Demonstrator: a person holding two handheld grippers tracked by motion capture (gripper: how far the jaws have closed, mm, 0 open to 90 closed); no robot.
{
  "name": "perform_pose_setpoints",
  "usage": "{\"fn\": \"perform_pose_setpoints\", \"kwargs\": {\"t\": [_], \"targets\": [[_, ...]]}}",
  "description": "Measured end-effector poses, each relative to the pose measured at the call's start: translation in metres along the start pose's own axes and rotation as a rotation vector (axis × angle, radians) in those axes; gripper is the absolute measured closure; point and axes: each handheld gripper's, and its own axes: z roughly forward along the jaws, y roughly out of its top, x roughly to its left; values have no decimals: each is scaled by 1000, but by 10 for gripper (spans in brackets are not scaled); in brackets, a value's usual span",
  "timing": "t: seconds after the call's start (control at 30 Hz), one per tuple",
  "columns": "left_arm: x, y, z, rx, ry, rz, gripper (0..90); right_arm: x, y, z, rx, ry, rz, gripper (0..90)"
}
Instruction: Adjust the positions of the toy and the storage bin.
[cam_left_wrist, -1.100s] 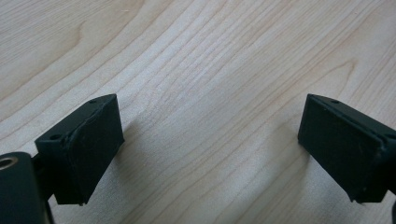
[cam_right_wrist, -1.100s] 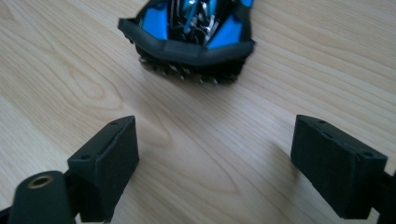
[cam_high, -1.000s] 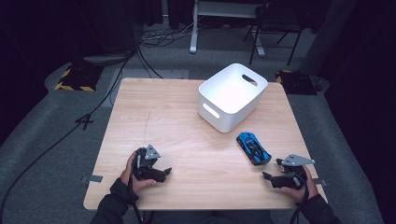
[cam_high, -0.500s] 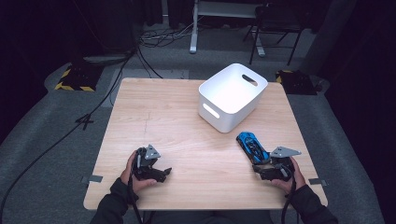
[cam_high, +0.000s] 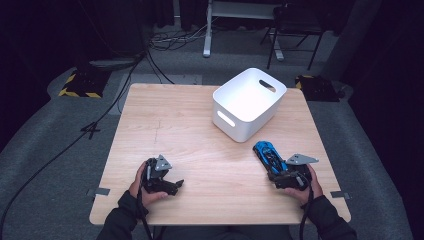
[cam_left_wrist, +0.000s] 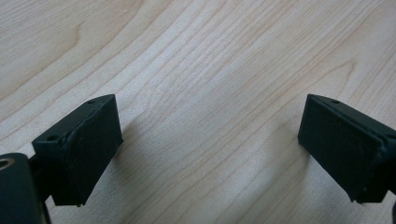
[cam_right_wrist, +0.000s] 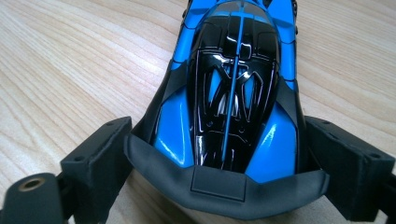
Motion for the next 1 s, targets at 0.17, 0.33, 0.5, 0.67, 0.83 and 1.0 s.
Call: {"fn": "perform_pose_setpoints", "kwargs": {"t": [0.17, 0.33, 0.5, 0.67, 0.83, 1.0], "targets": [[0, 0, 0, 0, 1, 0, 65, -2, 1, 2, 1, -13, 28, 113], [0, 0, 0, -1, 1, 0, 65, -2, 3, 3, 3, -15, 28, 115], [0, 0, 0, -1, 2, 0, 65, -2, 2, 2, -16, -1, 14, 204], [0, 0, 0, -2, 3, 0, 65, -3, 1, 1, -19, -4, 14, 216], [-1, 0, 0, -4, 6, -4, 66, -2, -1, -4, -26, -36, -8, 234], [-1, 0, 0, -3, 6, -1, 66, -11, -9, -12, -29, -24, -27, 246]]}}
